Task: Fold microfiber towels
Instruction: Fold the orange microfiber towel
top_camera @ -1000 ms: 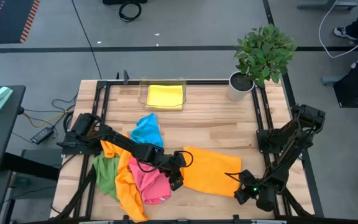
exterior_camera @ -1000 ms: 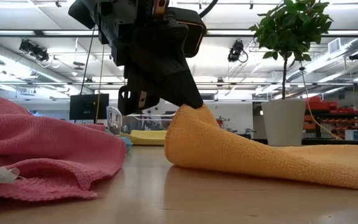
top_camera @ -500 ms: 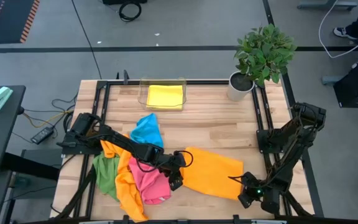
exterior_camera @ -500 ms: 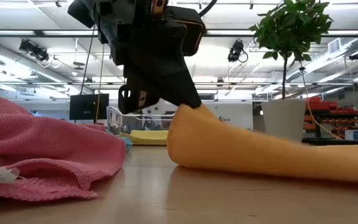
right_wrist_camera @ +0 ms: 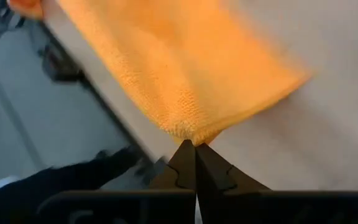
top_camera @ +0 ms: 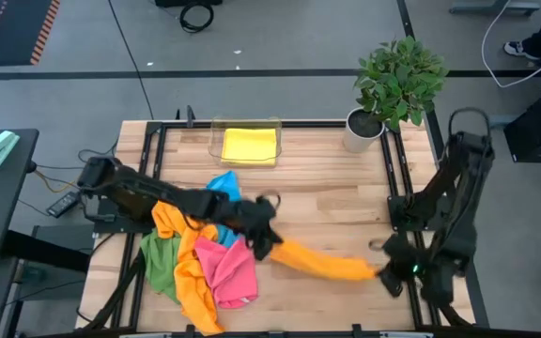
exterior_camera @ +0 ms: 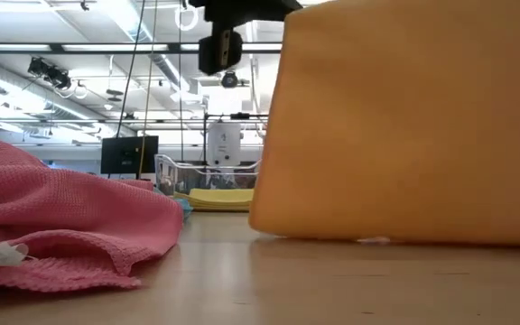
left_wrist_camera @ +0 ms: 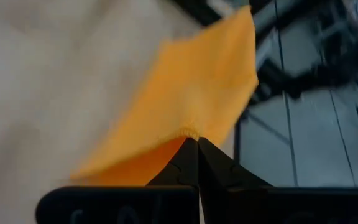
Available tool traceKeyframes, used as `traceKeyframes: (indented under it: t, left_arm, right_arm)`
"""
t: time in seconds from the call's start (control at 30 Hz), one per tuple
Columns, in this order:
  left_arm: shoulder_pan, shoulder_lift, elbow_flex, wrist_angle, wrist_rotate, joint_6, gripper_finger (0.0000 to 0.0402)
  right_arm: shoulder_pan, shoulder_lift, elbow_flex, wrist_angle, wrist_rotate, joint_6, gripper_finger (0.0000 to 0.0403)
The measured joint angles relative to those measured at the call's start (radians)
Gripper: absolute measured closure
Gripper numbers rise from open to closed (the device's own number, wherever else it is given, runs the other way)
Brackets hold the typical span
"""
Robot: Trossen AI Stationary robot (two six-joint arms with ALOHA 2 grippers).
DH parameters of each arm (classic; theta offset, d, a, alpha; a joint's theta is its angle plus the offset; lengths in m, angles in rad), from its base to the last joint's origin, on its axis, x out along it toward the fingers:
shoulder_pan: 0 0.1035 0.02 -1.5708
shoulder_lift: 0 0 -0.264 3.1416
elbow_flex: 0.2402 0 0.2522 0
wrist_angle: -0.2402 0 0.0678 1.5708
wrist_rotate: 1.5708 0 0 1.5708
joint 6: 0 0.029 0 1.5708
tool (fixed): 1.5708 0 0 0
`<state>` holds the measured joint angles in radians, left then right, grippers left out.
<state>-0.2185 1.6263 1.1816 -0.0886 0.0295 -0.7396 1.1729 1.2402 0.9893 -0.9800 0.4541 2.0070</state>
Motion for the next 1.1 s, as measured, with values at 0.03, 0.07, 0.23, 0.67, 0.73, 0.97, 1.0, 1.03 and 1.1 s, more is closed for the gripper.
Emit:
traceKeyframes:
  t: [0.03, 0.07, 0.23, 0.67, 0.73, 0.97, 1.0, 1.03, 1.1]
  left_arm:
    - [0.029, -0.018, 0.0, -0.003, -0.008, 0.01, 0.0399]
    - [0.063, -0.034, 0.0, -0.01, -0.013, 0.022, 0.0399]
    - [0.281, -0.078, -0.001, -0.068, 0.011, 0.084, 0.04]
    - [0.389, -0.067, -0.009, -0.072, 0.258, 0.073, 0.04]
    - [0.298, -0.043, -0.044, -0.071, 0.201, 0.065, 0.04]
    - [0.003, 0.14, -0.244, 0.063, -0.047, -0.205, 0.04]
    - [-0.03, 0.17, -0.266, 0.113, -0.048, -0.256, 0.04]
    - [-0.061, 0.197, -0.288, 0.154, -0.048, -0.309, 0.04]
    - [-0.116, 0.227, -0.307, 0.229, -0.048, -0.389, 0.04]
  right_arm:
    - [-0.01, -0.029, 0.023, -0.085, 0.008, -0.014, 0.04]
    - [-0.021, -0.064, 0.041, -0.176, 0.013, -0.03, 0.0401]
    - [-0.14, -0.271, 0.077, -0.533, 0.038, -0.138, 0.0401]
    - [-0.417, -0.56, -0.025, -0.283, 0.054, -0.512, 0.0402]
    - [-0.407, -0.506, -0.147, -0.127, 0.022, -0.515, 0.0402]
    - [-0.274, -0.15, -0.684, 0.902, -0.096, -0.255, 0.0402]
    - [-0.25, -0.083, -0.718, 1.039, -0.097, -0.212, 0.0402]
    - [-0.224, -0.014, -0.732, 1.132, -0.094, -0.173, 0.0402]
    - [-0.186, 0.091, -0.711, 1.217, -0.105, -0.127, 0.0402]
